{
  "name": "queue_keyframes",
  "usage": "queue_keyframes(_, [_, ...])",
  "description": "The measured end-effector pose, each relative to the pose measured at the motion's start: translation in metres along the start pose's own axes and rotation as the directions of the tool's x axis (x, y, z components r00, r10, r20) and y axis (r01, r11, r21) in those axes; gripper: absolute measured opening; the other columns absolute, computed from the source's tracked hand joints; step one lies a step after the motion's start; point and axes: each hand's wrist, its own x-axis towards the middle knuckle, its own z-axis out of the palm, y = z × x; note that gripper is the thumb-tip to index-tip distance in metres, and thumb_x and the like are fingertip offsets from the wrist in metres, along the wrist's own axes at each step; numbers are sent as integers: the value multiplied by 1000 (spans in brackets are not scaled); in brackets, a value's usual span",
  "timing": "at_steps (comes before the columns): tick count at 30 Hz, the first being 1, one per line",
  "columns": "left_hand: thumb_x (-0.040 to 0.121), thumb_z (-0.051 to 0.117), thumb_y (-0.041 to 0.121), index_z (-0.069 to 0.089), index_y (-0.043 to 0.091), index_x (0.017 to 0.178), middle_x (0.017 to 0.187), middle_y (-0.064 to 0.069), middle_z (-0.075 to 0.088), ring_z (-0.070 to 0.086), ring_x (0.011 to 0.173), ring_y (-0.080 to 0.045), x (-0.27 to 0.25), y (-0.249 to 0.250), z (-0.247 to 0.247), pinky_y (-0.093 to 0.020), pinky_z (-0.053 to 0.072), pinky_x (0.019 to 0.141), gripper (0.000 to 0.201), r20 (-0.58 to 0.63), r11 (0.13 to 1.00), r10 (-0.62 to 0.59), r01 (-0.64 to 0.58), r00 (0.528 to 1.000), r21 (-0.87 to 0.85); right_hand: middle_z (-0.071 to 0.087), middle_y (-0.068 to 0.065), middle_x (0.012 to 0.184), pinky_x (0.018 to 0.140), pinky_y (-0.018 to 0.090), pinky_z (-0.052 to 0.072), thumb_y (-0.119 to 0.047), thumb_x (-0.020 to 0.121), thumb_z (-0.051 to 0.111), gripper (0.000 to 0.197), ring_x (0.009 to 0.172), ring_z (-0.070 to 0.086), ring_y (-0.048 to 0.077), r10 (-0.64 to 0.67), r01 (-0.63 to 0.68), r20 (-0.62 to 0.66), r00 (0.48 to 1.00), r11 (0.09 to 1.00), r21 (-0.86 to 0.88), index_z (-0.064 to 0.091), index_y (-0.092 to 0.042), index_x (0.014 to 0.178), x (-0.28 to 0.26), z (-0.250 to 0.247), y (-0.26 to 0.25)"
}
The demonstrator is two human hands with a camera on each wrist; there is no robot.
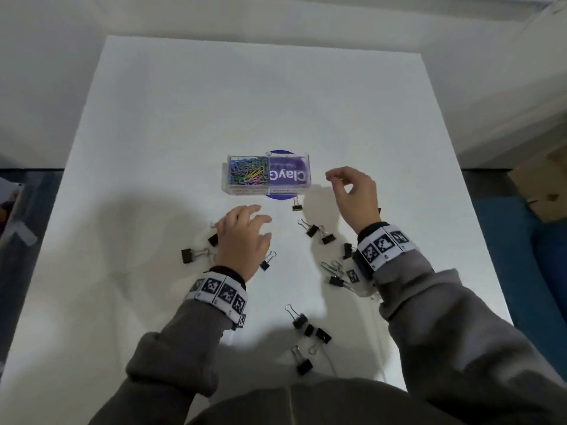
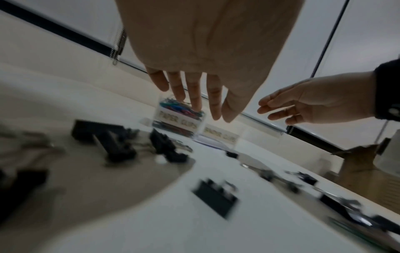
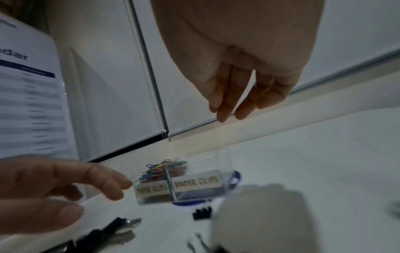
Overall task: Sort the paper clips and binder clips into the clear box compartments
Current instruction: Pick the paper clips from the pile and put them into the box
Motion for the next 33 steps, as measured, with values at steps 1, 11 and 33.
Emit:
queue_keyframes(1, [78, 63, 19, 65, 21, 102, 122, -1, 58, 46, 118, -27, -8, 9, 4, -43, 33, 95, 24, 52, 1000, 10, -9, 999, -18, 71, 4, 94, 77, 25, 46, -6, 88, 50, 20, 81, 59, 15, 44, -44, -9, 999, 999, 6, 68, -11, 93, -10, -11, 11])
queue_keyframes(11, [93, 42, 25, 38, 27, 136, 145, 4, 34, 34, 128, -19, -47, 99, 50, -35, 24, 105, 43, 482, 952, 271, -308, 833, -3, 67, 5, 106, 79, 17, 41, -2, 85, 55, 24, 98, 58, 22, 148, -99, 241, 959, 974, -202, 72, -15, 96, -96, -49, 99])
queue_keyframes(33, [78, 61, 1, 65, 13, 97, 99, -6, 61, 58, 84, -25, -42, 97, 57, -34, 41, 74, 23, 311, 967, 240, -255, 920, 8, 63, 10, 105, 85, 40, 41, -20, 85, 59, 16, 98, 49, 31, 170, -162, -16, 985, 899, -406, 69, -10, 94, -105, -89, 137])
